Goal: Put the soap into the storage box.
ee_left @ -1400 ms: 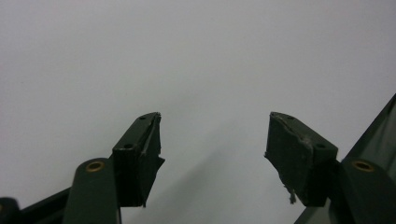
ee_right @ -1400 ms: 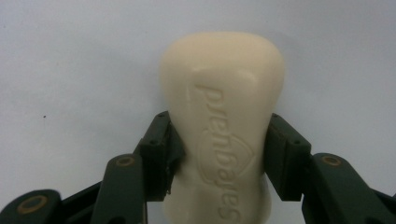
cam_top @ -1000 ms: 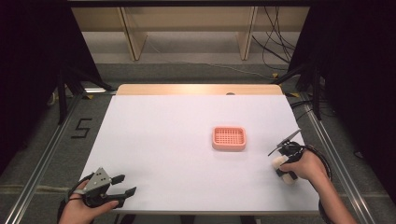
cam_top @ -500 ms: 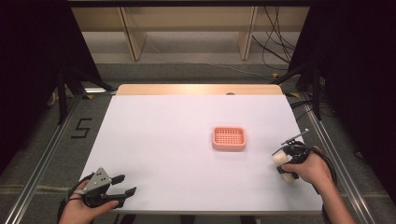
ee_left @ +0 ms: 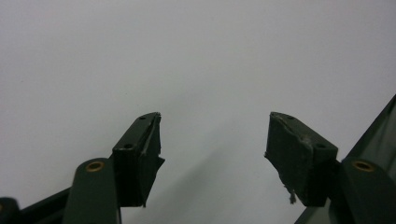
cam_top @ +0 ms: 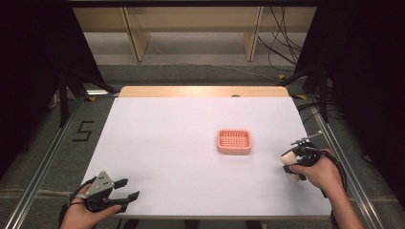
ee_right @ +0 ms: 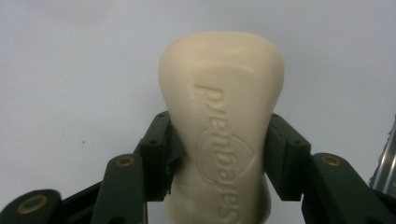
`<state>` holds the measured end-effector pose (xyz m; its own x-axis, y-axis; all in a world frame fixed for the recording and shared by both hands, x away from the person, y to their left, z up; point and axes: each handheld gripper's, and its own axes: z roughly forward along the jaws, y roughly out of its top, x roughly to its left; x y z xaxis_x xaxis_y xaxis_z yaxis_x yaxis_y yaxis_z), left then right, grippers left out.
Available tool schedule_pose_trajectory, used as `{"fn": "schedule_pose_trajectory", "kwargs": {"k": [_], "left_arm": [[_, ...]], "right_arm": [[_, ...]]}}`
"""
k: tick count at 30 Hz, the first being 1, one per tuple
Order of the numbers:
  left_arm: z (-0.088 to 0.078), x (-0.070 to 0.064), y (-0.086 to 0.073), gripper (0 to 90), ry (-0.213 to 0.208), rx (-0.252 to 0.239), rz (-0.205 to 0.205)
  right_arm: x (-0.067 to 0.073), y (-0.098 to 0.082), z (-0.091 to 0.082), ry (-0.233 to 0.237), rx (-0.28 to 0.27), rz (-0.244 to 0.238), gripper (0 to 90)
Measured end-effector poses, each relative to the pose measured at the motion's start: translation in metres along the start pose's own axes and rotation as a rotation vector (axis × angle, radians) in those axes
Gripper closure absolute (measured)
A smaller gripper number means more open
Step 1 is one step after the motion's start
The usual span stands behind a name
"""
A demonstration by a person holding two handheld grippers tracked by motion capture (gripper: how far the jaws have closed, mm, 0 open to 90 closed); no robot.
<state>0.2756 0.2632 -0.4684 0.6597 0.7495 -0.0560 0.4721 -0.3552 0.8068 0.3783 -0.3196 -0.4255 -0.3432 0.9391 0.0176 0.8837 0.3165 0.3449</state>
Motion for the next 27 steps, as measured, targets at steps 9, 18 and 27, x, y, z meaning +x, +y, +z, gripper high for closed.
{"fn": "schedule_pose_trajectory", "kwargs": {"k": [9,18,27], "left_arm": [[0.0002,0.0000,0.0000,35.0,-0.001,0.000,-0.001],[0.0004,-0.0005,-0.0001,35.0,-0.002,-0.004,-0.007],[0.0000,0.0000,0.0003,35.0,-0.006,-0.005,0.001]], "right_arm": [[-0.0011,-0.0006,-0.0033,-0.006,-0.077,0.005,50.6],[-0.0042,0.0012,-0.0065,-0.003,-0.085,-0.056,50.6],[0.0007,0.0074,-0.0104,-0.013,-0.119,-0.082,50.6]]}}
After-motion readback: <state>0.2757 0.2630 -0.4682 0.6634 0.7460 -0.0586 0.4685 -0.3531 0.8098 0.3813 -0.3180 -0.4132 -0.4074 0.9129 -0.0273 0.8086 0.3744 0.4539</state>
